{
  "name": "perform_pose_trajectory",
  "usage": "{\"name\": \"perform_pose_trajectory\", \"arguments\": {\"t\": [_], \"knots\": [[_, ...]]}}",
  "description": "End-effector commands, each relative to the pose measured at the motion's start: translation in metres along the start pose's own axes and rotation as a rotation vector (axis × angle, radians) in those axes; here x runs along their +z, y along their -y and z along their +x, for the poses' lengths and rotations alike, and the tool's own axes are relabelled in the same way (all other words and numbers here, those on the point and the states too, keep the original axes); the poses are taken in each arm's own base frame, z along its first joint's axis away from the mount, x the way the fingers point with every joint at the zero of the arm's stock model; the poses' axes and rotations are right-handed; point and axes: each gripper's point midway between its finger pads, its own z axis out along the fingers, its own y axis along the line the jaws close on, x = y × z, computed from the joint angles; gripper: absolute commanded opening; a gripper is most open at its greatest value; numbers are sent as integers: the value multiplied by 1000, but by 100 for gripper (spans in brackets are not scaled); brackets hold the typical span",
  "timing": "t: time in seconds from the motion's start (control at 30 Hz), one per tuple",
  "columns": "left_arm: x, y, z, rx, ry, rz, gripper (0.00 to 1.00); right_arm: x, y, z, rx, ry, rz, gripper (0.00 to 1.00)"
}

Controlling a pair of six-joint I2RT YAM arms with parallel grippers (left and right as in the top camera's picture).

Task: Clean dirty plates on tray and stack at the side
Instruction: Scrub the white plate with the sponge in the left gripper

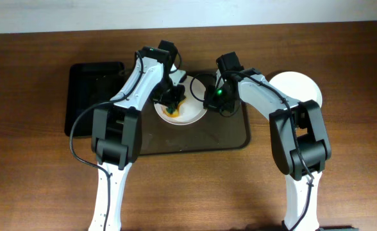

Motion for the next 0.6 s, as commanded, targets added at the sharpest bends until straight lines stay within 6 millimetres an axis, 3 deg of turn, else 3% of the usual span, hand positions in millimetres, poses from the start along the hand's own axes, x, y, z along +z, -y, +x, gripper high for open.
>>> {"name": "perform_pose_trajectory", "arguments": {"t": [0.0, 0.13, 0.33, 0.43, 0.57], "knots": [[39, -94, 13, -301, -36, -391, 0, 14, 13, 14, 4, -46, 35, 4], [41, -112, 30, -442, -45, -522, 1, 14, 13, 13, 4, -45, 35, 4], [38, -102, 59, -466, -162, -548, 1, 14, 15, 13, 4, -40, 45, 4], [49, -65, 71, -229, -299, -300, 0, 14, 14, 12, 2, -37, 43, 4], [55, -24, 71, 0, -324, -16, 1, 14, 14, 11, 1, -34, 41, 4]]}}
